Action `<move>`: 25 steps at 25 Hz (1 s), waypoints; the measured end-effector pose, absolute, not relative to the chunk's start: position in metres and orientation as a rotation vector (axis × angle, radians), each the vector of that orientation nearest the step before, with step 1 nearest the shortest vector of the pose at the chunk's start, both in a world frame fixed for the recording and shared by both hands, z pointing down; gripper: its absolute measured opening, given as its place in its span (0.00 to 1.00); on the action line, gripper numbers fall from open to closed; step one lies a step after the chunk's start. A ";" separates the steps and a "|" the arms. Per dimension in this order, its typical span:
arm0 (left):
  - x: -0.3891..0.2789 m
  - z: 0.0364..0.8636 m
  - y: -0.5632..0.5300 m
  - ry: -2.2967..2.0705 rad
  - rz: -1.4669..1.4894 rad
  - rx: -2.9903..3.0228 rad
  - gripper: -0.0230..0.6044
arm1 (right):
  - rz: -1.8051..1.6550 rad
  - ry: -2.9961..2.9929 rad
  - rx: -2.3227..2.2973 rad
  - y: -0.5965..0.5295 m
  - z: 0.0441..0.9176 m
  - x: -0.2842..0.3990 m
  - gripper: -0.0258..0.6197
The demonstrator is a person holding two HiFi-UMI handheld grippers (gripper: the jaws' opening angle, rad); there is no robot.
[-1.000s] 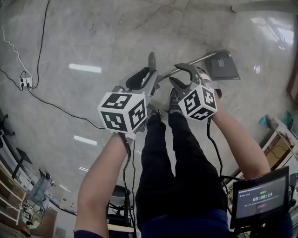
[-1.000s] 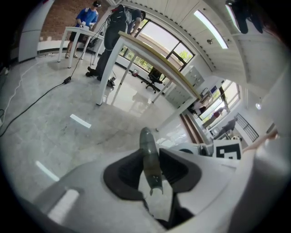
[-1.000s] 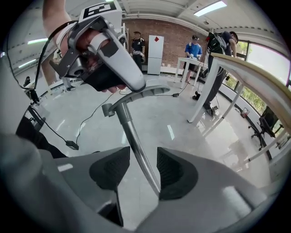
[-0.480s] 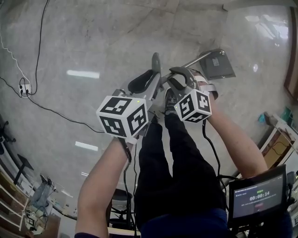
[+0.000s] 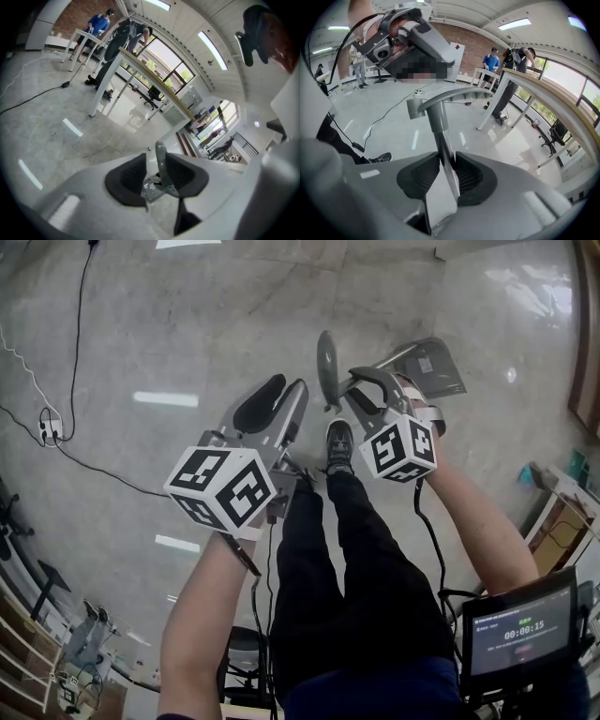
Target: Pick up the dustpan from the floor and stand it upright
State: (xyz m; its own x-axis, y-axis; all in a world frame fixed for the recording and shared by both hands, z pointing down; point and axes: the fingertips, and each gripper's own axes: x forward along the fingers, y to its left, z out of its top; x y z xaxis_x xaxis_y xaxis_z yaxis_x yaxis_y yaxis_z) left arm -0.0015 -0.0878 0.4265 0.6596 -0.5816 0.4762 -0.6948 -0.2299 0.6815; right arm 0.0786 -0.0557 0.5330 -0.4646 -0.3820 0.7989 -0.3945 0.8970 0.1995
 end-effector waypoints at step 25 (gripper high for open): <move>-0.042 0.449 -0.034 -0.990 0.103 1.799 0.26 | 0.116 -2.162 0.798 -0.107 0.485 0.081 0.20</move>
